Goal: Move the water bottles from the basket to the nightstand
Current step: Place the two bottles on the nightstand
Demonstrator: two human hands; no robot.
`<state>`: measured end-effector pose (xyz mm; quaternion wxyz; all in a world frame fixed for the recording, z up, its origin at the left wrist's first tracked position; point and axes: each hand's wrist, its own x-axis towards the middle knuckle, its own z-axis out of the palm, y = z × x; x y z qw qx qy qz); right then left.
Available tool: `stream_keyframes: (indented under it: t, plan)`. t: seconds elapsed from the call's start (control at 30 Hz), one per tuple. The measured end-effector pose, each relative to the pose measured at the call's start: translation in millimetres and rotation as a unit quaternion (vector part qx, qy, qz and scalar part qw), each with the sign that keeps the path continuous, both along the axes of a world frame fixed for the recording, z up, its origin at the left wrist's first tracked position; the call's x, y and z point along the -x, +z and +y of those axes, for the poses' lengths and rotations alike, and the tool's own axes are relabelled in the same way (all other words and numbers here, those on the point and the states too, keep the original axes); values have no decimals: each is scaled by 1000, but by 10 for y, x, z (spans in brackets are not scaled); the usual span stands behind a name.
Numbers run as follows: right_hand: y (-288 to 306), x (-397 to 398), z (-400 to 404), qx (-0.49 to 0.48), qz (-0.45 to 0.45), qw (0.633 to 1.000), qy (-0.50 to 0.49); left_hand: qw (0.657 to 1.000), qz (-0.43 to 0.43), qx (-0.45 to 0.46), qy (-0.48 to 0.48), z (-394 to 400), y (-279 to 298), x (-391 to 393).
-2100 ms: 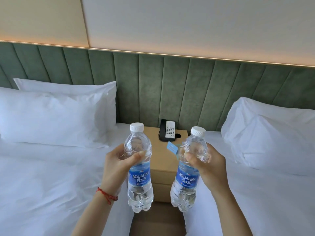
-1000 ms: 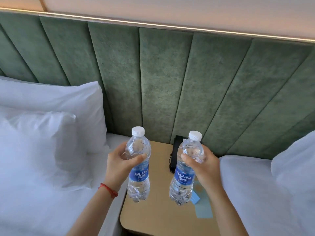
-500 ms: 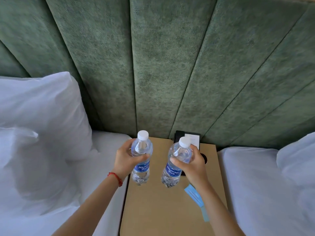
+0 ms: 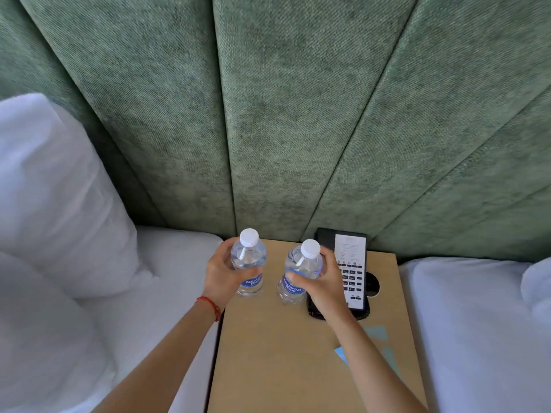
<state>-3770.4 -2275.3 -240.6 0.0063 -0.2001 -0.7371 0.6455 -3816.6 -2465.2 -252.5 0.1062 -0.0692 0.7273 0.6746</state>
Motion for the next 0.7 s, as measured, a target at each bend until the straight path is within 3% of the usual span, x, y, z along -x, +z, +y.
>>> stream_keyframes:
  t: [0.7]
  plan:
    - [-754, 231, -5, 12, -6, 1000, -12, 999, -20, -41, -16, 45, -749, 159]
